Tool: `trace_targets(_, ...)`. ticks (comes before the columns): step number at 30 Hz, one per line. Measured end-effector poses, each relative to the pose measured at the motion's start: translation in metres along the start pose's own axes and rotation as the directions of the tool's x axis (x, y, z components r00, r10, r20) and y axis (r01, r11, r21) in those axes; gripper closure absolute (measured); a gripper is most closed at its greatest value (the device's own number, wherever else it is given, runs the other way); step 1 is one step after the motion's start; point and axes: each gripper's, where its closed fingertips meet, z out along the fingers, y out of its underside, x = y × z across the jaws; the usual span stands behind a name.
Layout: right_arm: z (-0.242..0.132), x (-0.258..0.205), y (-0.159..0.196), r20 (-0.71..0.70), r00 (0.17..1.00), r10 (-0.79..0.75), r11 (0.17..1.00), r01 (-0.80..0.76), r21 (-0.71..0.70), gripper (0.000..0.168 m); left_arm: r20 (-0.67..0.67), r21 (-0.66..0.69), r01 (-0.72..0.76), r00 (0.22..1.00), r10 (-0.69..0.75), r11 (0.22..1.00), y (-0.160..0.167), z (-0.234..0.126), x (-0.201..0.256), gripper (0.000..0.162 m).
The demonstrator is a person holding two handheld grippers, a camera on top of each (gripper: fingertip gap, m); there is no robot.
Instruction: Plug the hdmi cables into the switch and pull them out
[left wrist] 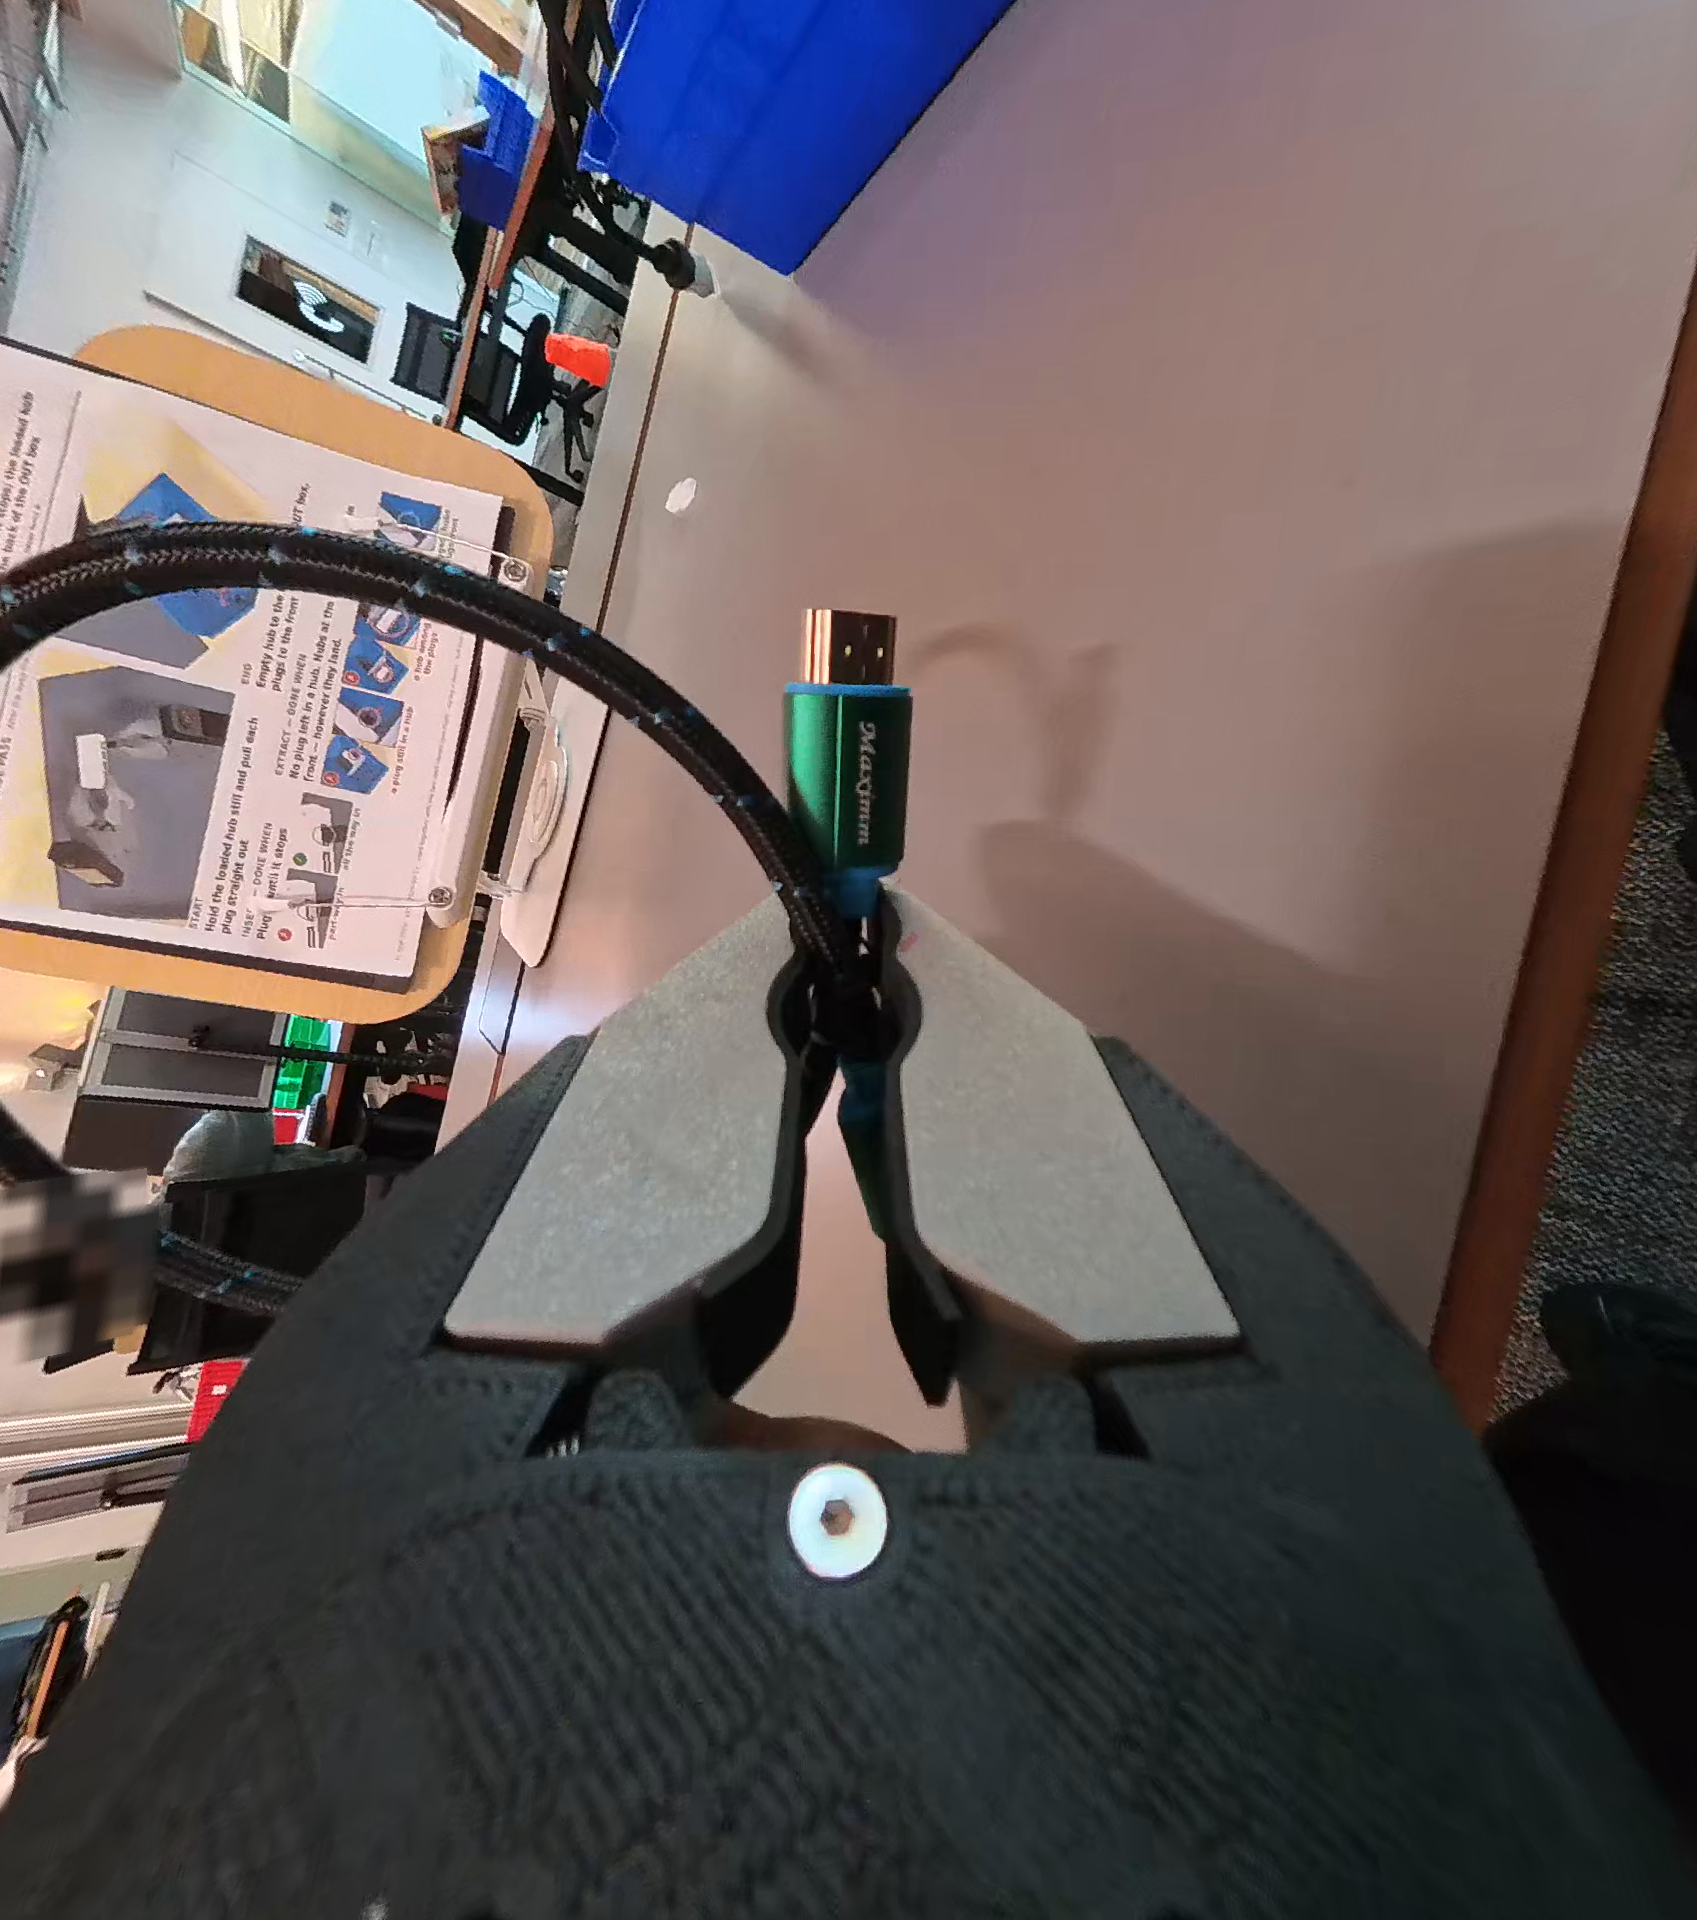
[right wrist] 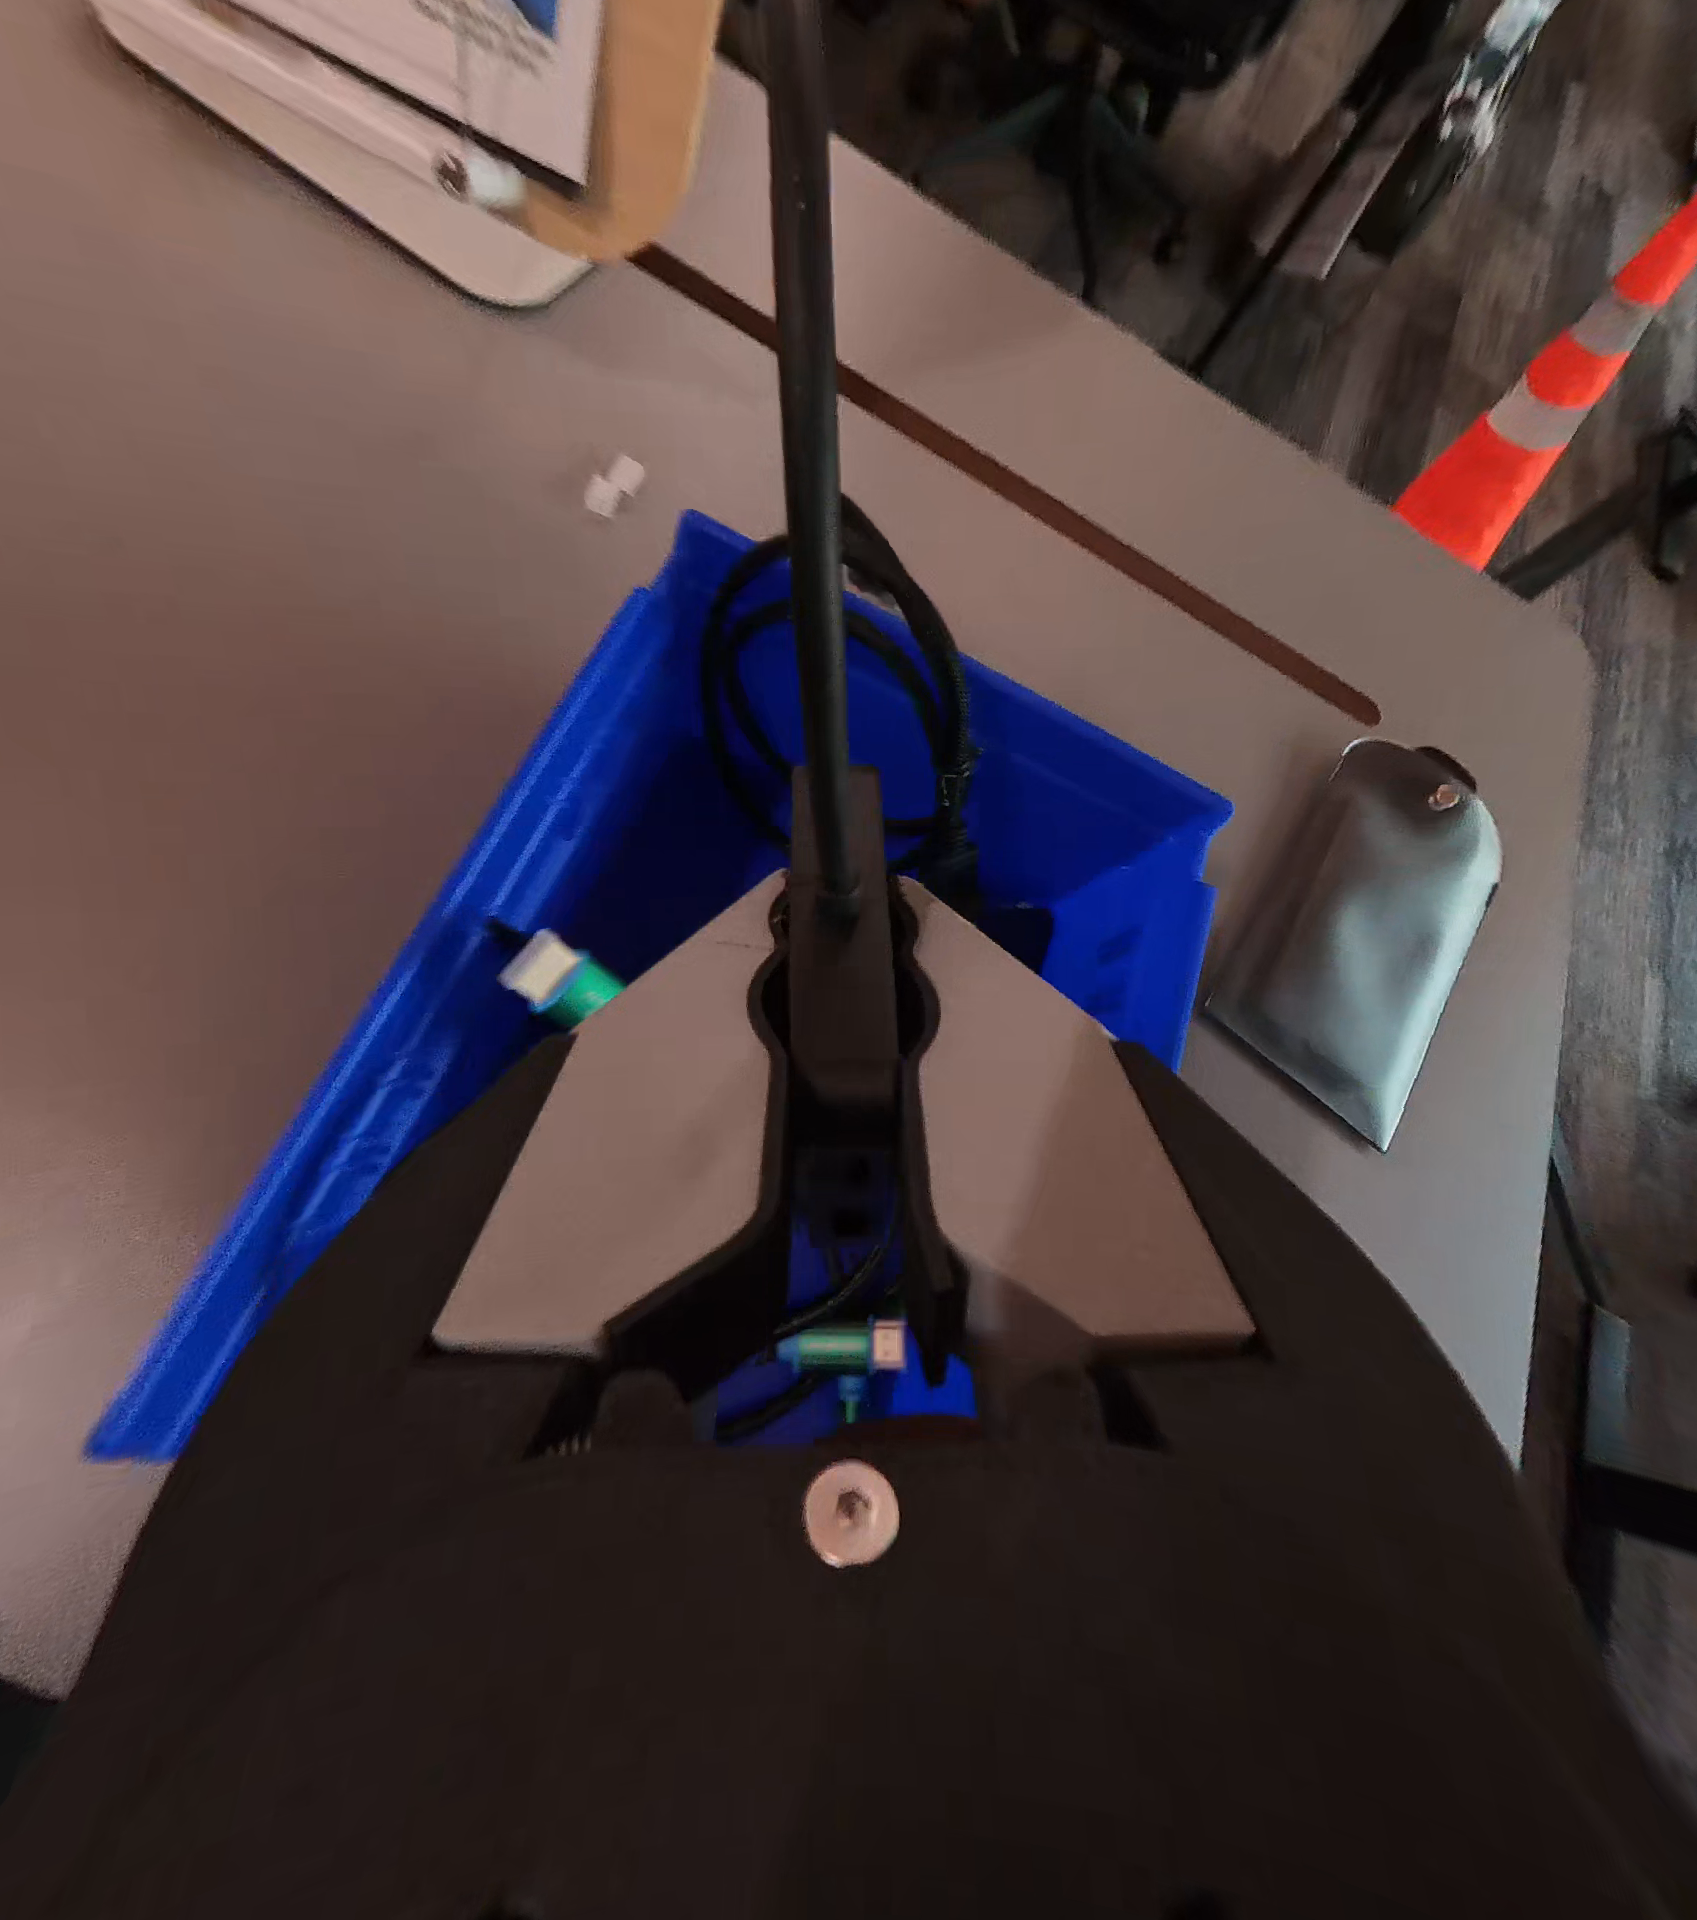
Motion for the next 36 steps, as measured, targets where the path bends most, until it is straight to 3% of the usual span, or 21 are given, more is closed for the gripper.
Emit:
trace_targets(4, 0.055, 0.011, 0.031, -0.005, 1.0, -0.017, 0.98, 0.016, -0.2, 0.154, 0.015, 0.008, 0.018, 1.0, -0.018, 1.0, 0.001, 0.002, -0.002, 0.156)
trace_targets(6, 0.077, 0.017, 0.062, -0.038, 0.999, -0.018, 0.932, 0.003, -0.363, 0.137, 0.03, 0.013, 0.026, 0.999, -0.026, 1.0, 0.003, 0.004, -0.005, 0.156)
trace_targets(8, 0.083, 0.031, 0.077, -0.121, 0.991, -0.047, 0.901, -0.01, -0.433, 0.132, 0.049, 0.023, 0.036, 0.998, -0.037, 0.999, 0.004, 0.004, -0.007, 0.156)
trace_targets(11, 0.077, 0.037, 0.069, -0.158, 0.987, -0.037, 0.931, -0.023, -0.364, 0.13, 0.072, 0.038, 0.058, 0.996, -0.06, 0.998, 0.009, 0.005, -0.012, 0.156)
trace_targets(13, 0.065, 0.045, 0.06, -0.199, 0.98, 0.007, 0.949, -0.069, -0.309, 0.117, 0.072, 0.048, 0.089, 0.993, -0.093, 0.995, 0.012, 0.008, -0.013, 0.156)
trace_targets(17, 0.027, 0.039, 0.026, -0.228, 0.966, 0.119, 0.983, -0.147, -0.109, 0.122, 0.091, 0.117, 0.151, 0.983, -0.162, 0.982, 0.006, 0.01, -0.021, 0.156)
trace_targets(18, 0.019, 0.018, 0.014, -0.154, 0.977, 0.15, 0.986, -0.159, -0.048, 0.124, 0.101, 0.133, 0.152, 0.981, -0.166, 0.979, 0.004, 0.01, -0.024, 0.156)
trace_targets(20, 0.003, -0.063, -0.014, 0.189, 0.966, 0.175, 0.98, -0.19, 0.062, 0.127, 0.126, 0.147, 0.131, 0.981, -0.15, 0.981, 0.002, 0.012, -0.026, 0.156)
trace_targets(22, -0.027, -0.173, -0.033, 0.603, 0.789, 0.114, 0.973, -0.212, 0.093, 0.119, 0.146, 0.139, 0.099, 0.982, -0.119, 0.985, 0.002, 0.016, -0.025, 0.155)
trace_targets(24, -0.047, -0.26, -0.03, 0.793, 0.608, 0.038, 0.983, -0.163, 0.078, 0.117, 0.134, 0.135, 0.089, 0.985, -0.107, 0.987, 0.001, 0.022, -0.019, 0.155)
trace_targets(28, -0.031, -0.372, -0.011, 0.83, 0.543, -0.125, 0.991, 0.032, 0.129, 0.112, 0.112, 0.158, 0.089, 0.988, -0.107, 0.983, -0.007, 0.028, -0.007, 0.156)
trace_targets(31, -0.017, -0.42, -0.012, 0.822, 0.531, -0.206, 0.978, 0.095, 0.185, 0.116, 0.112, 0.172, 0.087, 0.988, -0.107, 0.981, -0.012, 0.027, -0.004, 0.156)
trace_targets(34, 0.007, -0.43, -0.016, 0.744, 0.612, -0.269, 0.963, 0.157, 0.219, 0.141, 0.116, 0.132, 0.1, 0.986, -0.116, 0.986, -0.005, 0.029, -0.004, 0.155)
trace_targets(36, 0.009, -0.431, -0.017, 0.742, 0.61, -0.279, 0.96, 0.17, 0.221, 0.155, 0.105, 0.146, 0.134, 0.983, -0.15, 0.98, -0.001, 0.029, -0.003, 0.151)
